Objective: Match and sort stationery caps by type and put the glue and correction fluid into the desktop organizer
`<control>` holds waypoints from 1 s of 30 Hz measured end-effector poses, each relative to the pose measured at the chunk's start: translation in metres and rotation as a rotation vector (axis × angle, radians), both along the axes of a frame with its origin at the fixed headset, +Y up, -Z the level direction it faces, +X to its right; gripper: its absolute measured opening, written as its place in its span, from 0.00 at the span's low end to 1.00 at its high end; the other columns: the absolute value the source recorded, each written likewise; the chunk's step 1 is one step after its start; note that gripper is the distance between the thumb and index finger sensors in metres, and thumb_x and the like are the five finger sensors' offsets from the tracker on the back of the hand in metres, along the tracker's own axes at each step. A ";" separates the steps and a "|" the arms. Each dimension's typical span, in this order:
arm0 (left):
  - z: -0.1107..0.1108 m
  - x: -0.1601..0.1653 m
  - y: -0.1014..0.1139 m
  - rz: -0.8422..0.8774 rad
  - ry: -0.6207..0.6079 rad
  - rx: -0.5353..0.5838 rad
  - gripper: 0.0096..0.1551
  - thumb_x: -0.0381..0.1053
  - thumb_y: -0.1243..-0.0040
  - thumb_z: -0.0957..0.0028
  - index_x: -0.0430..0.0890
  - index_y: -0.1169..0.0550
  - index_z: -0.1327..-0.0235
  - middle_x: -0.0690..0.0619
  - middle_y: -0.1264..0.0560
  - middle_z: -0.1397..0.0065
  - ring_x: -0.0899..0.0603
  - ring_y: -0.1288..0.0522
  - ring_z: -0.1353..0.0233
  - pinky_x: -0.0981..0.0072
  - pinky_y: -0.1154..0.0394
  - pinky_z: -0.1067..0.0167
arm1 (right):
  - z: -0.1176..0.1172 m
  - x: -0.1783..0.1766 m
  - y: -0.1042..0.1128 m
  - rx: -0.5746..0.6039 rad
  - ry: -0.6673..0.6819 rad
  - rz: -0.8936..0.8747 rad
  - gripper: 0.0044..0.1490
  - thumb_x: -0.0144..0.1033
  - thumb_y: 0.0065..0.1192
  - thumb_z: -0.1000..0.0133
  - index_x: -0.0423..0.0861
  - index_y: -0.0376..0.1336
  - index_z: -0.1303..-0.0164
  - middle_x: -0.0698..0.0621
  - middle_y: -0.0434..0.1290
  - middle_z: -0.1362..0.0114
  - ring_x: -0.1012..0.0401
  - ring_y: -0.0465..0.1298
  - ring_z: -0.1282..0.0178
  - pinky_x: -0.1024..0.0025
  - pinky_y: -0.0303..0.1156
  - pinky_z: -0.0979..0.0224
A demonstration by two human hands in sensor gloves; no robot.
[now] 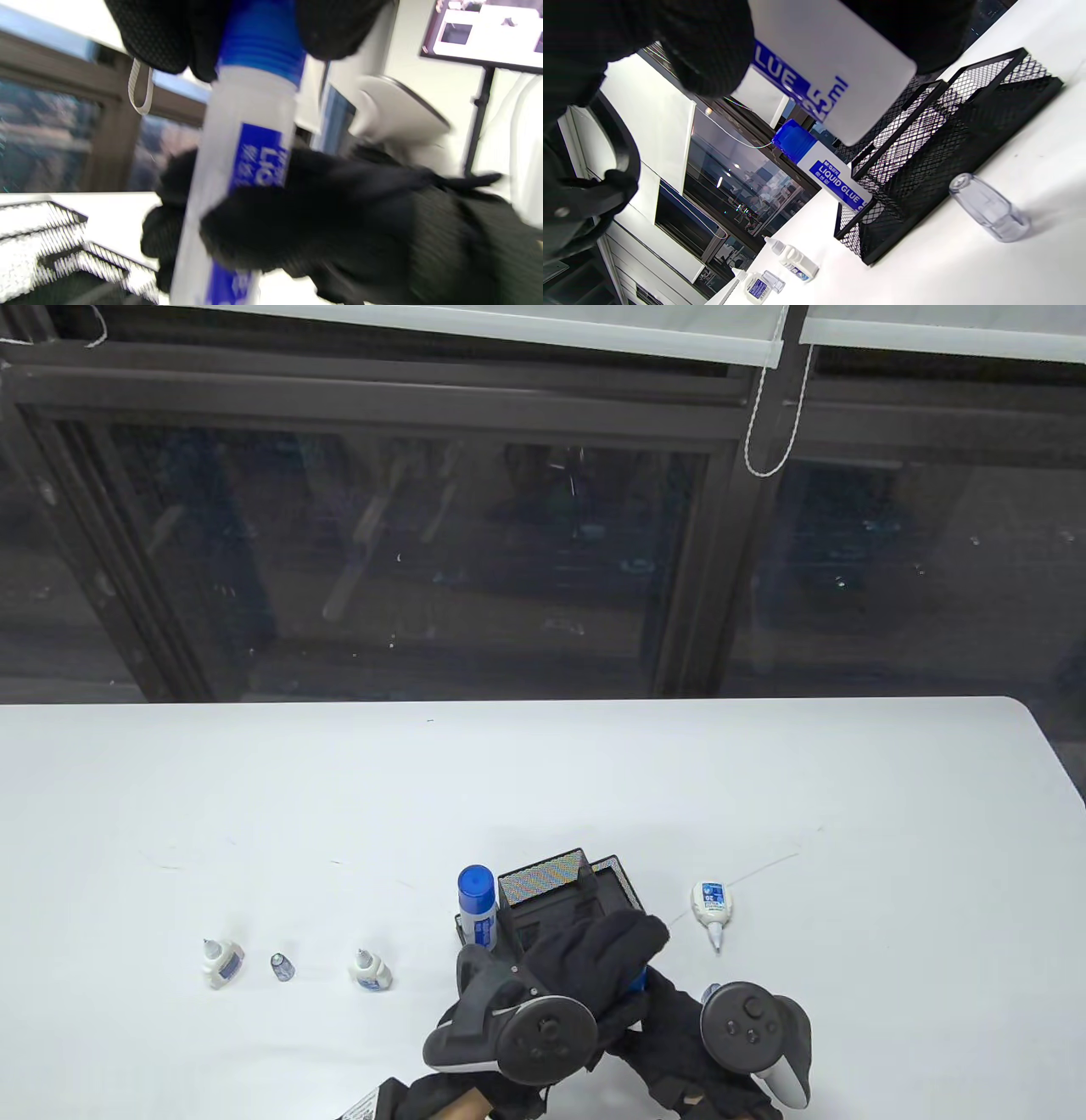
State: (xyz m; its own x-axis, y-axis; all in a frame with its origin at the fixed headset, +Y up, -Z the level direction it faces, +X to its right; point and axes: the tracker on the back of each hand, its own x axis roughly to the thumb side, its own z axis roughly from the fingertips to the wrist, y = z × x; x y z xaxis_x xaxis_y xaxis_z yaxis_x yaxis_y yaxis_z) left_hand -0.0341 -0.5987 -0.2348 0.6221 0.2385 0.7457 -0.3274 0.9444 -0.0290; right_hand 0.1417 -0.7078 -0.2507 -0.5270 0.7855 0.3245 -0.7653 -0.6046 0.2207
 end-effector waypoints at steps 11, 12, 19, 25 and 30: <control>-0.003 -0.008 0.000 0.083 0.020 -0.112 0.35 0.53 0.47 0.34 0.54 0.43 0.13 0.40 0.41 0.10 0.36 0.30 0.16 0.39 0.30 0.27 | -0.001 0.001 -0.001 0.001 -0.007 0.002 0.45 0.49 0.71 0.48 0.47 0.55 0.23 0.43 0.67 0.23 0.44 0.73 0.27 0.46 0.67 0.26; -0.002 -0.008 -0.002 0.114 0.056 -0.056 0.39 0.58 0.47 0.35 0.54 0.45 0.12 0.39 0.44 0.10 0.34 0.32 0.15 0.38 0.31 0.27 | 0.000 0.000 -0.001 0.005 -0.006 0.010 0.45 0.49 0.71 0.48 0.47 0.55 0.23 0.43 0.67 0.23 0.44 0.72 0.26 0.46 0.67 0.26; 0.004 -0.001 -0.003 0.096 0.090 0.096 0.33 0.60 0.44 0.38 0.54 0.33 0.20 0.47 0.30 0.17 0.42 0.21 0.25 0.45 0.24 0.31 | 0.002 -0.002 0.000 0.022 0.006 0.034 0.45 0.49 0.71 0.48 0.47 0.55 0.23 0.44 0.67 0.23 0.44 0.72 0.26 0.46 0.67 0.25; 0.009 0.000 -0.006 0.101 0.208 0.210 0.46 0.72 0.42 0.46 0.52 0.36 0.17 0.44 0.31 0.18 0.43 0.21 0.27 0.49 0.23 0.34 | 0.002 0.001 0.002 0.026 0.000 -0.001 0.45 0.49 0.71 0.48 0.48 0.55 0.23 0.44 0.67 0.23 0.44 0.72 0.26 0.46 0.67 0.25; 0.007 0.003 -0.005 0.057 0.032 0.025 0.38 0.53 0.42 0.36 0.54 0.42 0.14 0.37 0.45 0.10 0.33 0.33 0.15 0.39 0.30 0.27 | 0.001 -0.001 0.001 0.021 0.008 0.004 0.45 0.49 0.71 0.48 0.47 0.55 0.23 0.44 0.67 0.23 0.44 0.72 0.26 0.45 0.67 0.25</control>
